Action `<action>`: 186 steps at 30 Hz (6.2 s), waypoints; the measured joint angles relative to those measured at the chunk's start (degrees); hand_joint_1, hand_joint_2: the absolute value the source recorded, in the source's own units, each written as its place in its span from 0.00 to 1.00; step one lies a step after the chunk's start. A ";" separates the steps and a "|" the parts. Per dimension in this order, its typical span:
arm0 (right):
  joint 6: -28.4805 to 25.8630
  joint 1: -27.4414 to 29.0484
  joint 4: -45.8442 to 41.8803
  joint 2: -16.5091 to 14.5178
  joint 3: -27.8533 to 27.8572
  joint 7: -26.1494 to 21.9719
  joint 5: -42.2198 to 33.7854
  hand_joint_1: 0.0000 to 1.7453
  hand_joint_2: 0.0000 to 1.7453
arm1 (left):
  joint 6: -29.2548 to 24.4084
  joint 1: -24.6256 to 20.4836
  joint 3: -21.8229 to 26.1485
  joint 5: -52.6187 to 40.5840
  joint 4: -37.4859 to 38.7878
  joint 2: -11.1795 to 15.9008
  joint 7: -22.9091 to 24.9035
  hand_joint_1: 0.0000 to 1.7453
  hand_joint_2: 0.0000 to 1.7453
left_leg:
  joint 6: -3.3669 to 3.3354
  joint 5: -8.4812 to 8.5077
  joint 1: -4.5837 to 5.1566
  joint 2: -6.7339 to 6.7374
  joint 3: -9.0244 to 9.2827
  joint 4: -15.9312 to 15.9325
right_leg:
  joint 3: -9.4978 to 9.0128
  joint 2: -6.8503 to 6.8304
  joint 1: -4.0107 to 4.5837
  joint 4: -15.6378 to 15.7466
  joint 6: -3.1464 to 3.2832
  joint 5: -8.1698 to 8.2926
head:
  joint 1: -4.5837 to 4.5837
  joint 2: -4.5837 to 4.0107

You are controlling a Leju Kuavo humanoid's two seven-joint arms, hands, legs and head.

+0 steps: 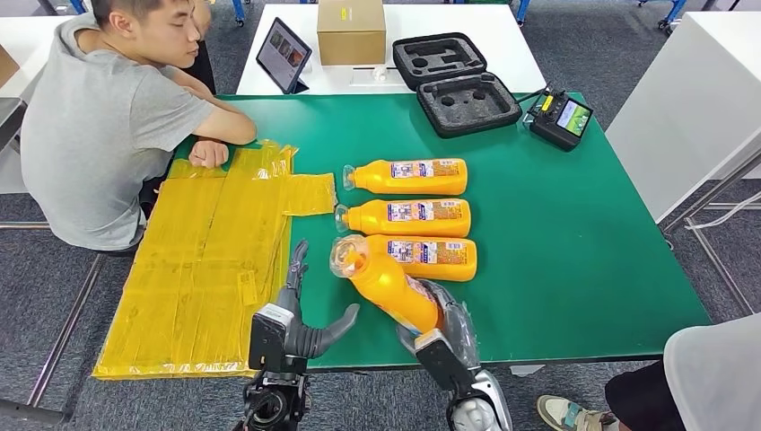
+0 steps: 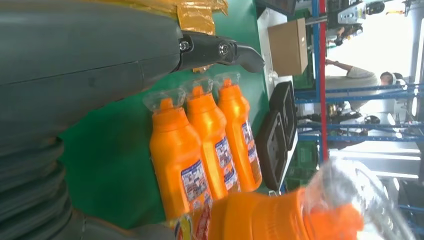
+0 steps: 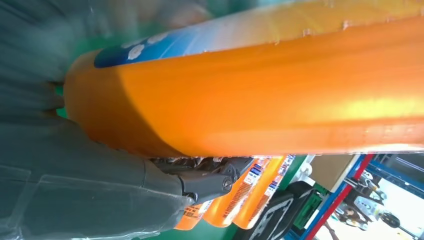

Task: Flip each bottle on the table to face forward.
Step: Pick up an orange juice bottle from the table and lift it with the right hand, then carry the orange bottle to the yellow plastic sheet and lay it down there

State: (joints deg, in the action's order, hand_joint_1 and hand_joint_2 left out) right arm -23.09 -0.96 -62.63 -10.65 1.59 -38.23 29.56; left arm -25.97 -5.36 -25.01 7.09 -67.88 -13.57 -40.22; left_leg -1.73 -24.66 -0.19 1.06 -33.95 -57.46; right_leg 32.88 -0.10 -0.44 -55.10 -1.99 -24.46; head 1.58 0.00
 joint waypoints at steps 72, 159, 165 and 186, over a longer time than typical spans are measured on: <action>-11.50 -18.08 25.95 -2.83 -21.88 -1.70 -6.77 1.00 1.00 | 4.81 -7.09 -3.13 9.65 7.84 -2.23 -0.04 0.00 1.00 | 0.00 0.09 0.01 -0.19 -0.08 -0.02 | 0.05 -0.12 -0.01 -0.03 -0.01 0.01 | 0.00 0.00; -8.50 -7.86 9.67 2.38 -26.81 -1.79 -21.13 0.00 1.00 | -5.77 -8.20 8.09 -10.34 -1.54 9.16 0.27 1.00 1.00 | 0.00 0.18 0.03 -0.25 -0.10 -0.03 | 0.08 -0.18 -0.04 -0.05 -0.01 0.02 | -0.01 0.00; -8.46 -7.27 8.82 2.39 -26.38 -1.79 -20.21 0.00 1.00 | -13.10 -10.54 7.40 -34.90 1.93 11.16 9.27 1.00 1.00 | 0.03 0.19 0.00 -0.24 -0.10 -0.02 | 0.09 -0.18 -0.01 -0.06 0.00 0.02 | -0.01 0.00; -6.32 -7.89 8.65 1.73 -25.96 -1.79 -20.48 0.00 1.00 | -7.75 -20.33 2.50 -66.67 21.48 14.82 26.98 1.00 1.00 | 0.06 0.29 0.00 -0.26 -0.15 -0.02 | 0.11 -0.21 -0.02 -0.09 0.00 0.04 | -0.02 0.00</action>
State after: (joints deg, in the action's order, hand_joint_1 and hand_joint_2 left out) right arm -29.41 -8.85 -53.98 -8.92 -24.37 -40.02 9.07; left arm -33.71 -25.70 -22.51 -59.58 -46.40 1.25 -13.24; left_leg -1.66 -24.37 -0.19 0.80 -34.10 -57.48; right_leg 32.99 -0.31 -0.46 -55.19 -1.99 -24.43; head 1.56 0.00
